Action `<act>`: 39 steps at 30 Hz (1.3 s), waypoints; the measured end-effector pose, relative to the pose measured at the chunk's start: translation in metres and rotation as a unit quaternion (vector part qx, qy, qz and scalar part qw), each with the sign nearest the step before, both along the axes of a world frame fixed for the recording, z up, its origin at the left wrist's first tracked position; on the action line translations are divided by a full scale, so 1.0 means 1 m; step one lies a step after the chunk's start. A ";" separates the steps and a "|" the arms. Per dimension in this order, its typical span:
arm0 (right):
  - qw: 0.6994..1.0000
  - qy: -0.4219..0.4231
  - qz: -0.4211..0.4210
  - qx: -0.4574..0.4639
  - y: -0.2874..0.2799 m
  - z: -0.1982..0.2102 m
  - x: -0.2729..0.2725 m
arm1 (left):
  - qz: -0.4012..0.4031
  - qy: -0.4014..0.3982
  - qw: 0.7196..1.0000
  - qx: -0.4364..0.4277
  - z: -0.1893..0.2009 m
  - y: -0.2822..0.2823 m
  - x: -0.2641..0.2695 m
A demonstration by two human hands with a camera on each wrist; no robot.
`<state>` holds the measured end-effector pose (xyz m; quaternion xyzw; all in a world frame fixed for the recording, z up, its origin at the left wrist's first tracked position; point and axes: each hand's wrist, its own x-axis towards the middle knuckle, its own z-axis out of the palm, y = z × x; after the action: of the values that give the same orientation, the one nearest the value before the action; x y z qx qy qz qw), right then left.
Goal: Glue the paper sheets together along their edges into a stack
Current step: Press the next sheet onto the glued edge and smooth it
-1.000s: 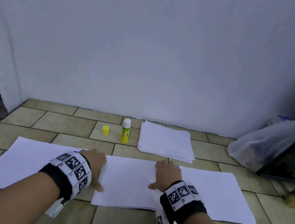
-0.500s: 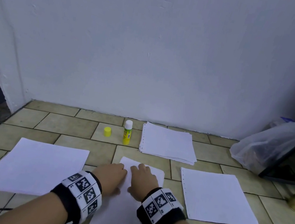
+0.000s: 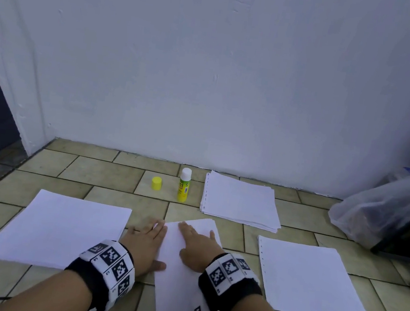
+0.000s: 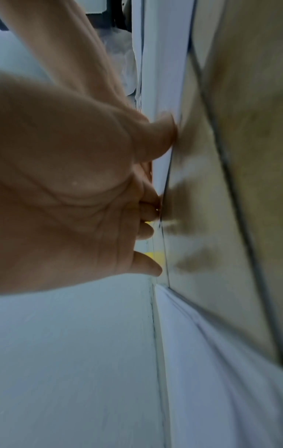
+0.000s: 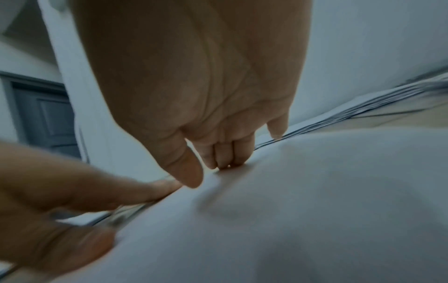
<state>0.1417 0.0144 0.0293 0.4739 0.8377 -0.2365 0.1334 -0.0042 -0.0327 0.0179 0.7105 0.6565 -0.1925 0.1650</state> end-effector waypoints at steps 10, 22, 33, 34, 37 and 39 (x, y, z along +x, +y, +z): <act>0.996 -0.030 -0.063 0.048 0.012 0.000 0.030 | -0.022 0.021 0.999 0.036 0.011 0.004 0.000; 0.992 -0.068 0.016 0.105 -0.024 0.004 -0.016 | -0.042 -0.011 0.995 0.091 0.019 -0.005 0.015; 0.998 -0.042 0.054 -0.010 -0.019 -0.006 -0.022 | 0.029 -0.002 0.999 0.020 -0.001 -0.009 0.003; 0.998 -0.044 0.047 -0.017 -0.016 -0.004 -0.016 | 0.036 -0.007 0.999 0.013 -0.001 -0.008 0.003; 0.998 -0.047 -0.003 -0.038 -0.007 0.001 0.011 | 0.043 -0.008 0.999 -0.002 -0.002 -0.008 0.004; 0.997 -0.058 -0.040 -0.044 -0.001 0.002 0.032 | 0.042 -0.011 0.999 0.000 -0.001 -0.008 0.004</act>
<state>0.1737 0.0138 0.0308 0.5139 0.7976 -0.2500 0.1928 -0.0003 -0.0411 0.0169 0.6840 0.6841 -0.1779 0.1802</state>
